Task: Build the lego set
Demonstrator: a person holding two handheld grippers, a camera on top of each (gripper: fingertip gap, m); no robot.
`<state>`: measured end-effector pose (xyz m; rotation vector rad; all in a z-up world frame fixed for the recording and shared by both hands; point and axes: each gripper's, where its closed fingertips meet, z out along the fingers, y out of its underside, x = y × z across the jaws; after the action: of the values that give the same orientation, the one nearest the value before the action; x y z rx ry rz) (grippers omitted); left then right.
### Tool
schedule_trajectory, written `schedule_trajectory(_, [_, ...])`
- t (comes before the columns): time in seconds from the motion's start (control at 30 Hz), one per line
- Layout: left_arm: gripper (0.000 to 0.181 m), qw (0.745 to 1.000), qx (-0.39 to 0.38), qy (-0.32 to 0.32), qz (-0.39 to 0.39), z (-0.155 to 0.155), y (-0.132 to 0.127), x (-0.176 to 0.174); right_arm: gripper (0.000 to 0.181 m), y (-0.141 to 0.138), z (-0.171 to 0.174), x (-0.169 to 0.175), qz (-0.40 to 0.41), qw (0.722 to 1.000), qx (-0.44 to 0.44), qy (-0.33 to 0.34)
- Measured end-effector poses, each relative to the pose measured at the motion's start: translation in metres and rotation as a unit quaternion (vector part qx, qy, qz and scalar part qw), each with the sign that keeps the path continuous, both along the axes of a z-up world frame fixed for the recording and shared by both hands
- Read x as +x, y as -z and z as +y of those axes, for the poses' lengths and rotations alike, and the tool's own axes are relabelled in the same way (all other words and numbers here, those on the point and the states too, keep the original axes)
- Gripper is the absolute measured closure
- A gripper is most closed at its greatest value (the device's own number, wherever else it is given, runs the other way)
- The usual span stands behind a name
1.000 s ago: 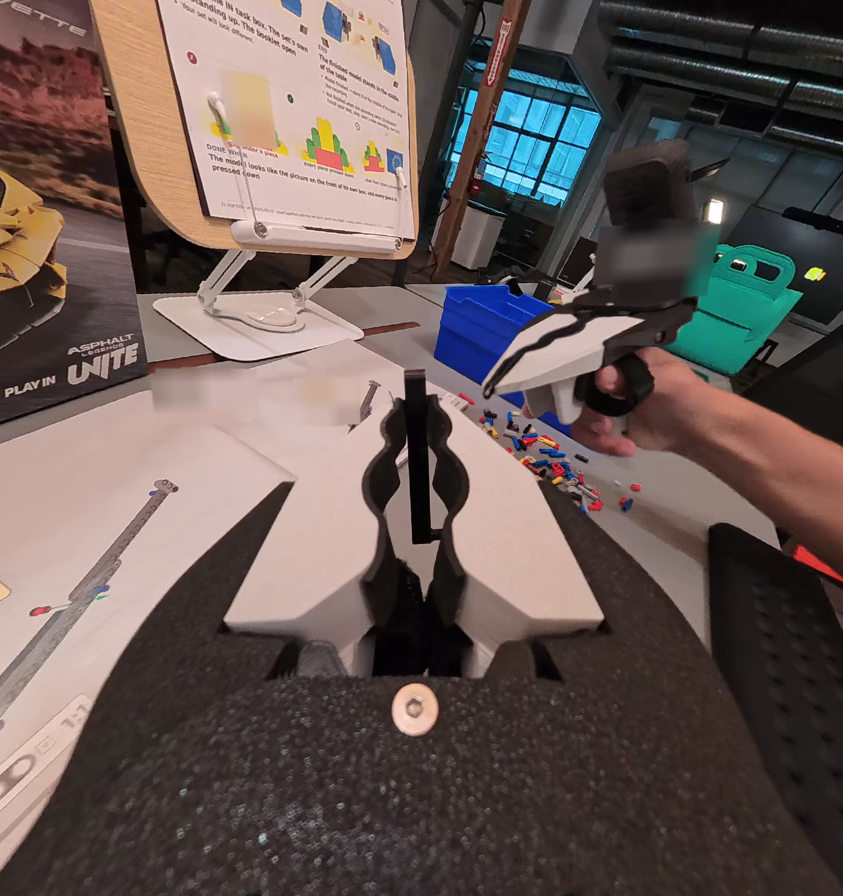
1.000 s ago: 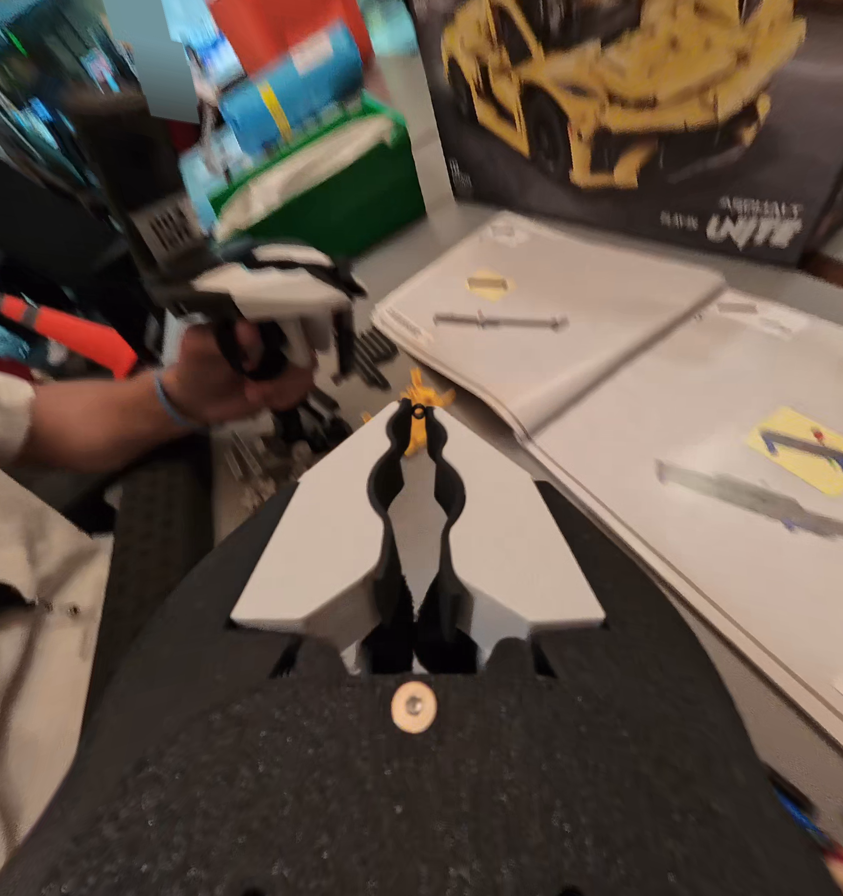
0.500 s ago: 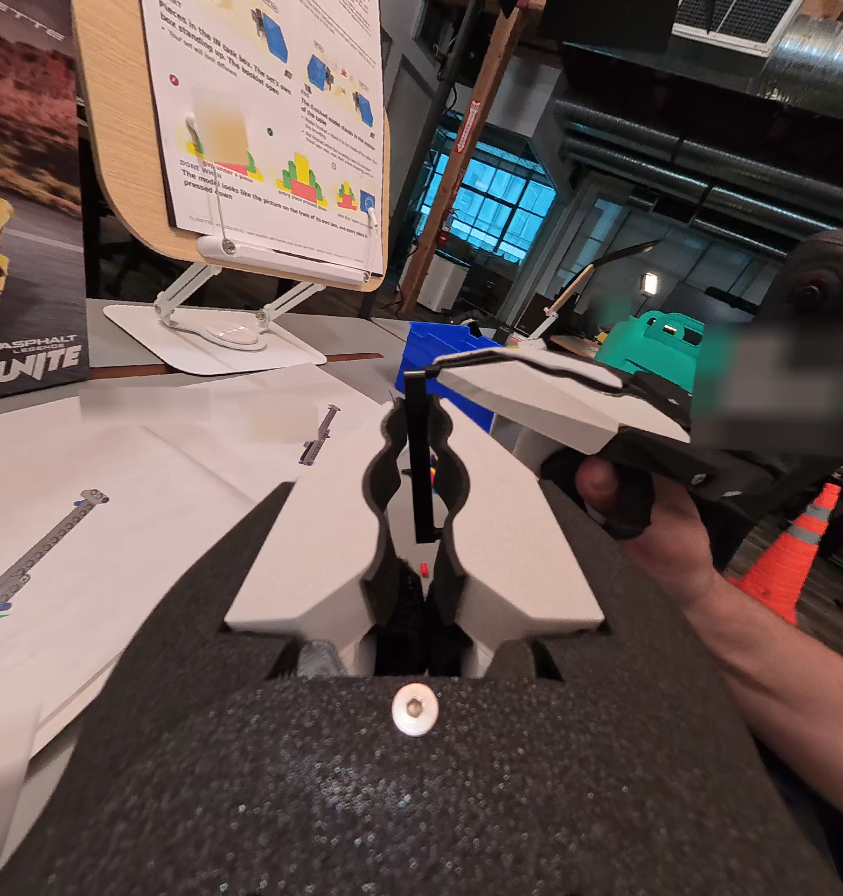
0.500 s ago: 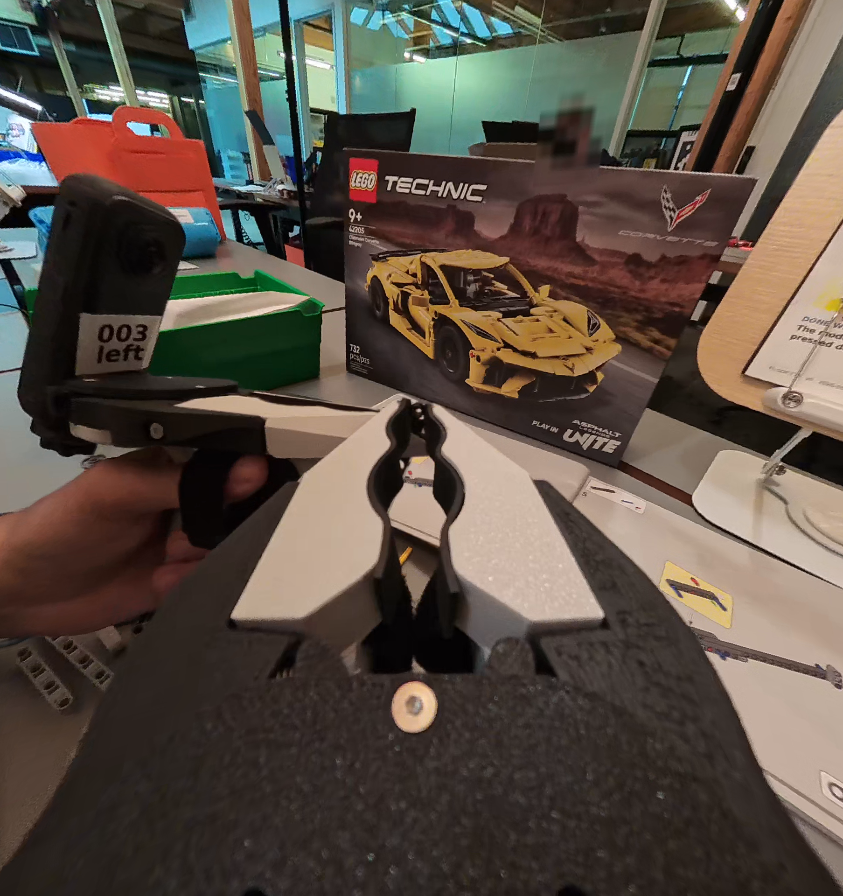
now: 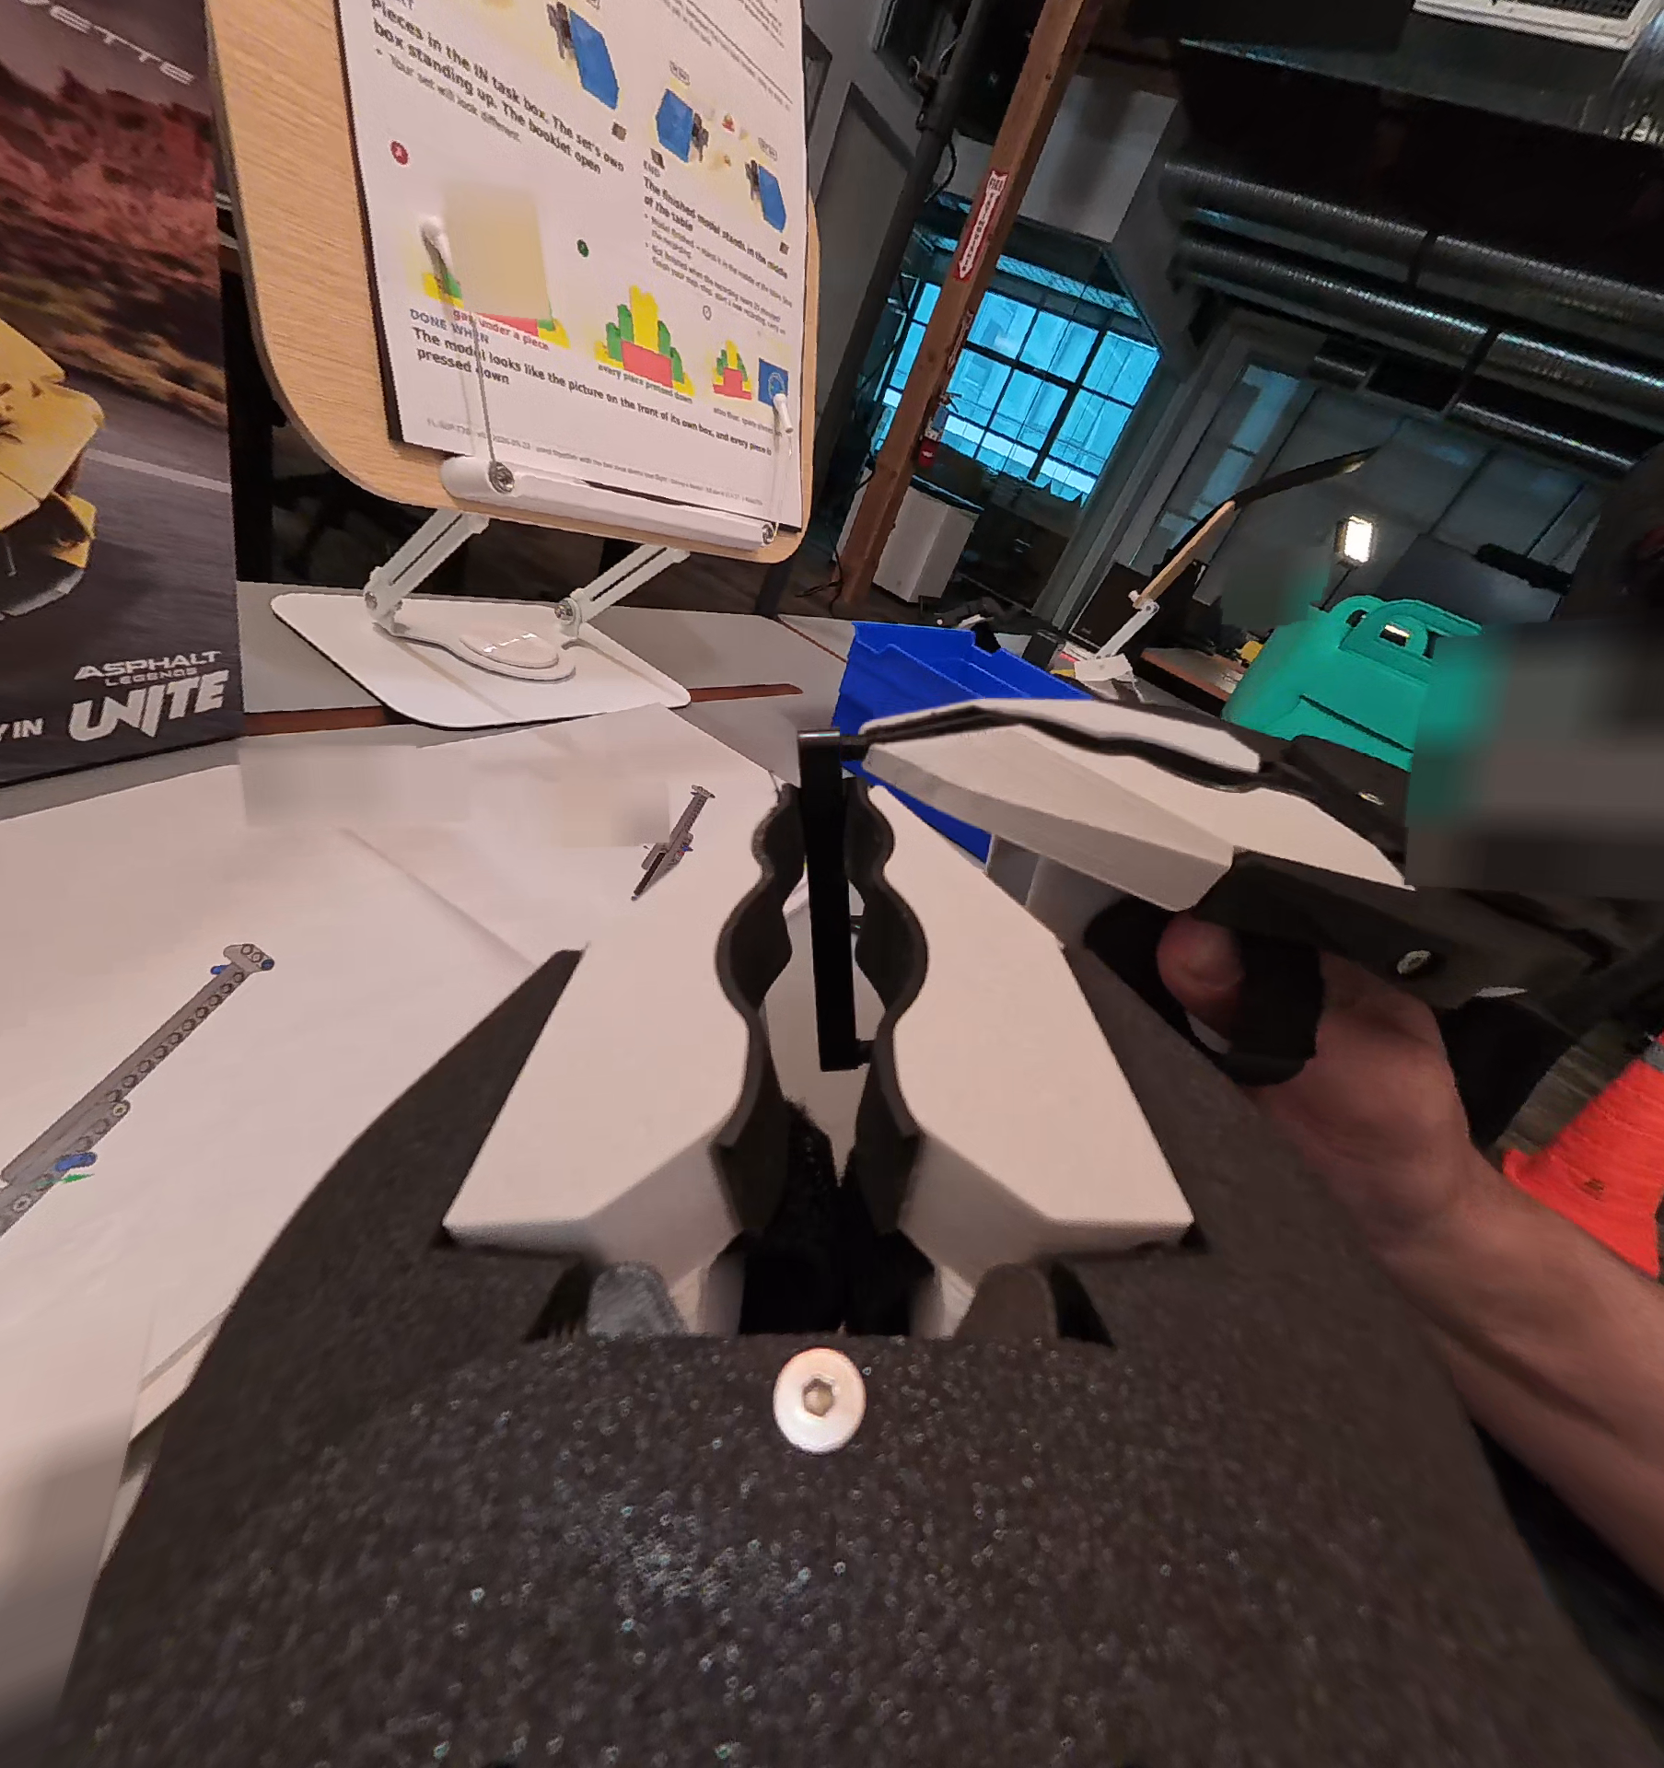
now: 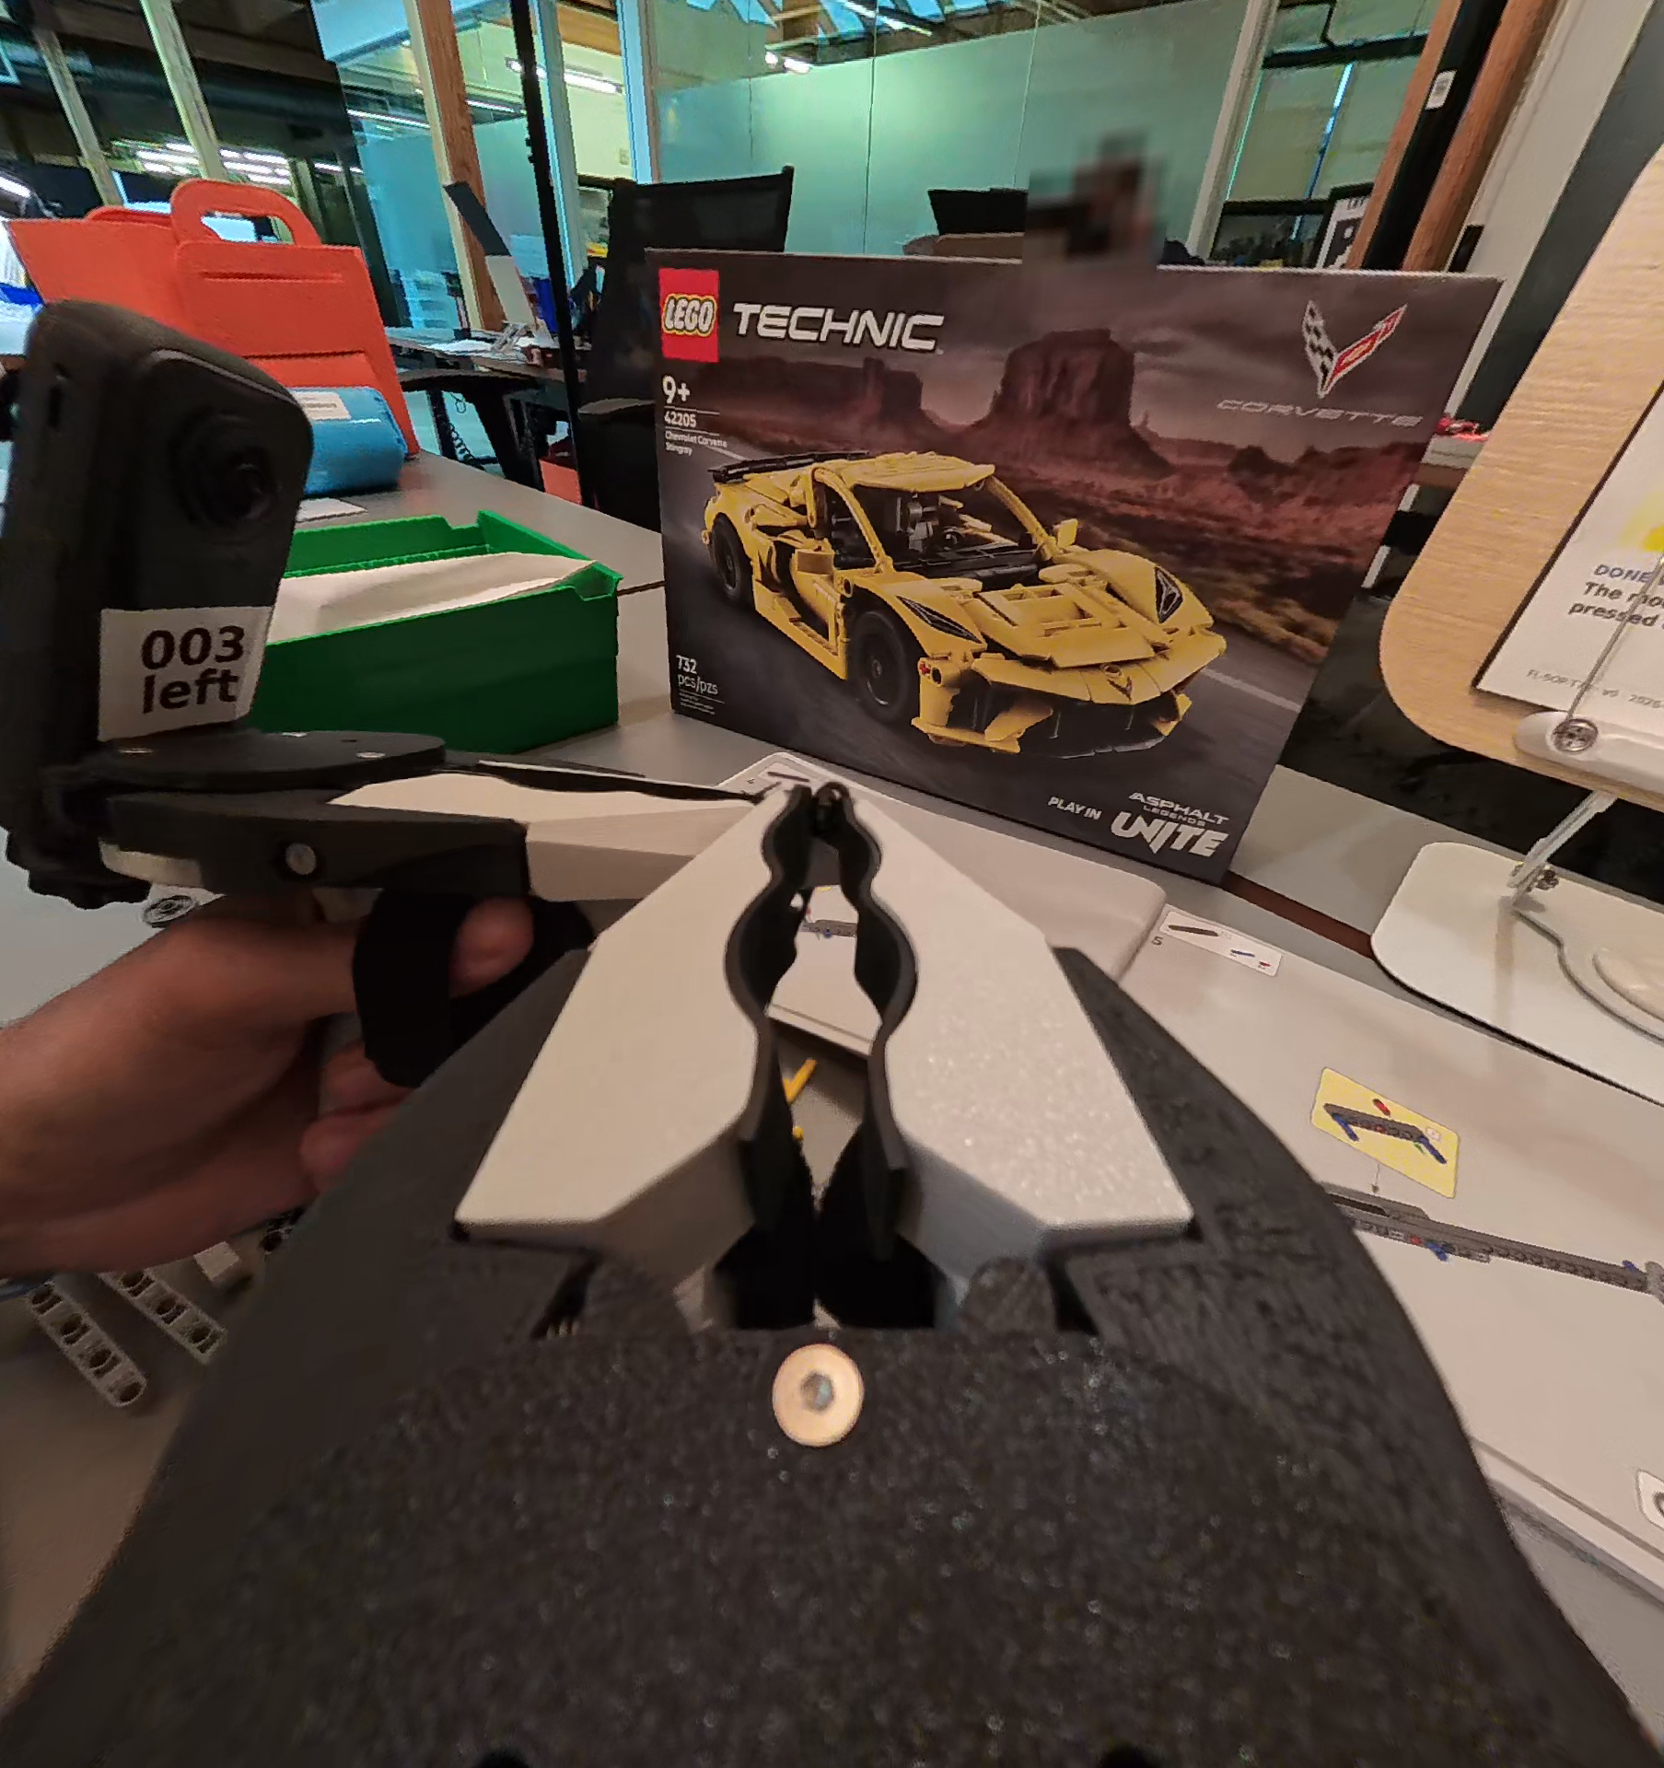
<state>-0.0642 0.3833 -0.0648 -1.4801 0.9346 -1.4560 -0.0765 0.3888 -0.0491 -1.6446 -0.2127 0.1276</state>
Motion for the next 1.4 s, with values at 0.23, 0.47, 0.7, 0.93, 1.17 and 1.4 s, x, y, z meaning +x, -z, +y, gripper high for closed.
schedule_trajectory(0.23, [0.175,0.994,0.104,-0.028,0.024,0.001,-0.002,-0.001,0.177,-0.003,-0.001,0.0,0.007,1.0,0.001,-0.009])
schedule_trajectory(0.47, [0.175,0.982,0.182,-0.051,0.023,-0.004,-0.008,-0.003,0.177,-0.005,-0.007,-0.003,0.085,0.995,0.007,-0.05])
schedule_trajectory(0.7, [0.175,0.916,0.386,-0.073,0.084,-0.003,-0.003,-0.005,0.177,0.002,-0.014,-0.001,0.018,0.998,-0.022,-0.056])
schedule_trajectory(0.93, [0.175,0.88,0.457,-0.053,0.115,-0.006,0.006,-0.004,0.178,0.013,-0.019,-0.001,0.039,0.994,-0.058,-0.088])
schedule_trajectory(1.17, [0.175,0.837,0.524,-0.055,0.147,-0.008,0.013,-0.005,0.178,0.021,-0.022,-0.001,0.104,0.983,-0.081,-0.125])
schedule_trajectory(1.4, [0.175,0.762,0.615,-0.062,0.195,-0.005,0.025,-0.006,0.177,0.033,-0.024,0.002,0.043,0.986,-0.111,-0.118])
